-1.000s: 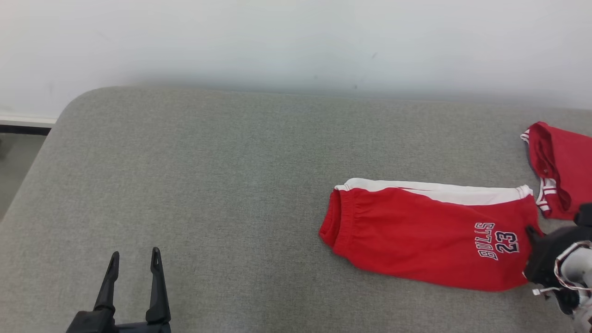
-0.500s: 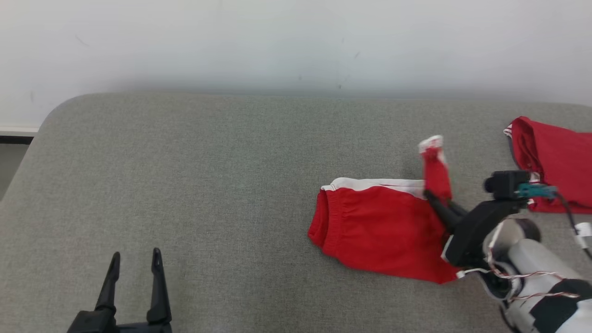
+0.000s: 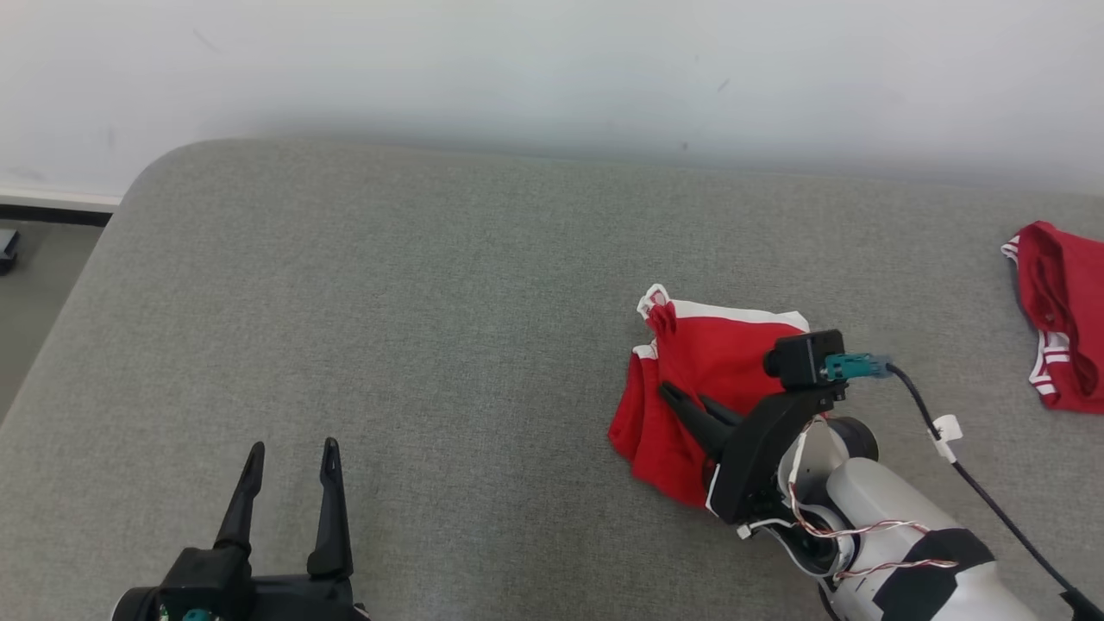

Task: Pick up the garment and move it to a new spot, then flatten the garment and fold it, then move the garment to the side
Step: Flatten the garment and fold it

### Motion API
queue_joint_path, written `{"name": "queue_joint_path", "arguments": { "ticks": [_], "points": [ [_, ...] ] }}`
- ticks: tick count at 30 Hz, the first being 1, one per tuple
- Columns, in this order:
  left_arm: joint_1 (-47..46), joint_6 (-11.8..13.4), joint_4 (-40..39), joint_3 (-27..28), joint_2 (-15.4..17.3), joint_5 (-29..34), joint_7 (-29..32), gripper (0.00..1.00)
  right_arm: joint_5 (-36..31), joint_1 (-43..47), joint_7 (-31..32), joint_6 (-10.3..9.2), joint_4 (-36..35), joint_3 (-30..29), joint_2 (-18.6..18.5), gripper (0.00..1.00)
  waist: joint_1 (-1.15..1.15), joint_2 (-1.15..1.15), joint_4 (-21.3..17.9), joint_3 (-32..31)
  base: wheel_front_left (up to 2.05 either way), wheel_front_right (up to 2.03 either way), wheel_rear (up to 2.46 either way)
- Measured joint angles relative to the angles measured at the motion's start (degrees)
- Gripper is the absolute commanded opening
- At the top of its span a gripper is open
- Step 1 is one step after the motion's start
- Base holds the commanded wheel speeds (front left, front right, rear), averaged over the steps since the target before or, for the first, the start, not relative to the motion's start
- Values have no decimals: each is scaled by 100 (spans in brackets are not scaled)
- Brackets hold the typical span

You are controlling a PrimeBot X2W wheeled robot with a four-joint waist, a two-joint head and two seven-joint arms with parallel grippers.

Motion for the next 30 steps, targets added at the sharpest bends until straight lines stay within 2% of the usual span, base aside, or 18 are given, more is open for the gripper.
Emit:
{"name": "queue_joint_path", "arguments": {
  "ticks": [6,7,8,13,20,26,27,28,29,30],
  "points": [
    [-62,26,81,-134,-1,-58,0,100,-188,-12,-57,0,573,-30,369,0,0,0,112,53,0,0,0],
    [-78,26,101,-136,-1,-60,0,100,-248,-14,-127,0,600,-21,394,79,0,0,124,54,0,0,0],
    [-88,22,123,-124,0,-60,0,100,-267,-14,-187,0,615,-29,414,100,0,0,128,47,0,0,0],
    [-85,0,149,-59,-1,-42,0,100,-307,-13,-575,0,258,-15,209,100,0,0,97,-21,0,0,0],
    [21,-8,113,83,0,12,0,100,-412,266,-949,0,-482,-398,-614,100,0,0,-44,-102,0,0,0],
    [36,-33,101,155,0,29,0,100,-509,744,-1100,0,-714,-834,-727,100,0,0,-114,-108,0,0,0],
    [36,-63,101,152,0,29,0,100,-568,818,-1102,0,-726,-864,-726,85,0,0,-110,-104,0,0,0],
    [35,-70,101,145,-1,29,0,100,-656,887,-1117,0,-735,-880,-725,5,0,0,-104,-96,0,0,0],
    [35,-70,101,132,-1,29,0,100,-734,950,-1122,0,-740,-899,-719,0,0,0,-96,-86,0,0,0],
    [33,-70,101,129,0,29,0,100,-778,1000,-1124,0,-733,-927,-694,0,0,0,-90,-74,0,0,0]
  ]
}}
